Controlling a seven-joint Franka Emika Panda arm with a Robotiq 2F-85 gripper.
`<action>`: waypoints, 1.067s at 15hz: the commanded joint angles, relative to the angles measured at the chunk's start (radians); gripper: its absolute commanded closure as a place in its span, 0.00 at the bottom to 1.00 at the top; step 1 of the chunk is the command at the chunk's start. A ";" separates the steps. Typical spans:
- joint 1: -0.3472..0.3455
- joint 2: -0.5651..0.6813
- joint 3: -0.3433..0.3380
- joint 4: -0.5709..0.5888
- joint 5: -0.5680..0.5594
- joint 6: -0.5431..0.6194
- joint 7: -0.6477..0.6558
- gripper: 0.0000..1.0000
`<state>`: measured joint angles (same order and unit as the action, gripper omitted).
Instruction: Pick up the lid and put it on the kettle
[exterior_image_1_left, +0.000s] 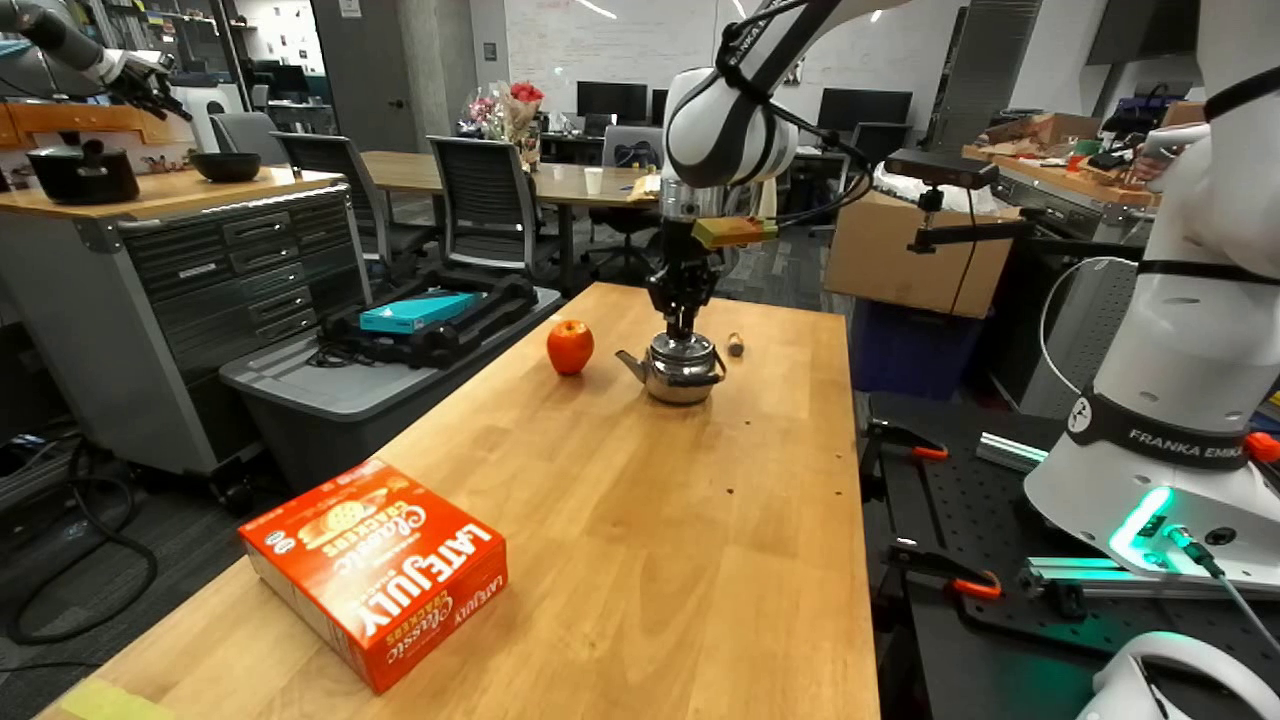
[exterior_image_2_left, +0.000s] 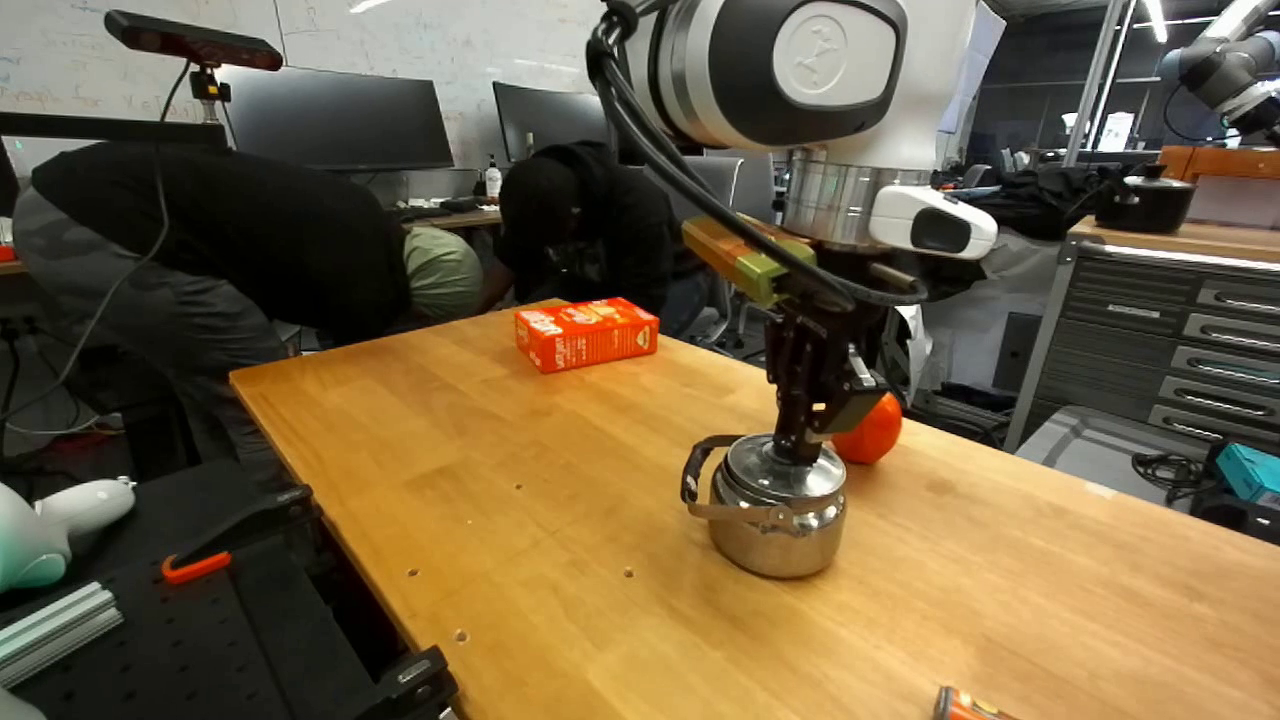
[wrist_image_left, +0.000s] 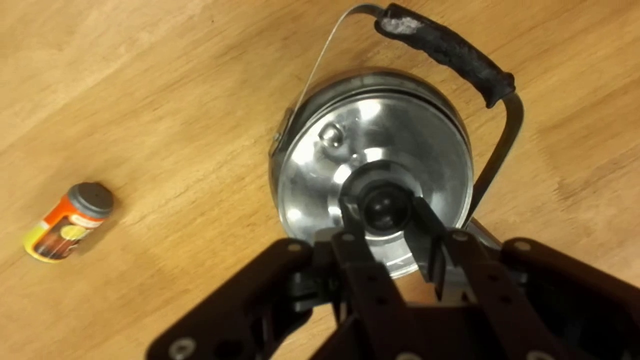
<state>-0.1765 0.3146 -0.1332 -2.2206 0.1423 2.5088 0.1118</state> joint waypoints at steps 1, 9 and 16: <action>0.026 0.002 -0.003 -0.028 -0.032 0.027 0.006 0.93; 0.043 -0.002 -0.002 -0.044 -0.043 0.035 0.002 0.45; 0.038 -0.028 0.002 -0.067 -0.031 0.024 -0.014 0.00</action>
<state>-0.1371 0.3163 -0.1323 -2.2613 0.1146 2.5211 0.1113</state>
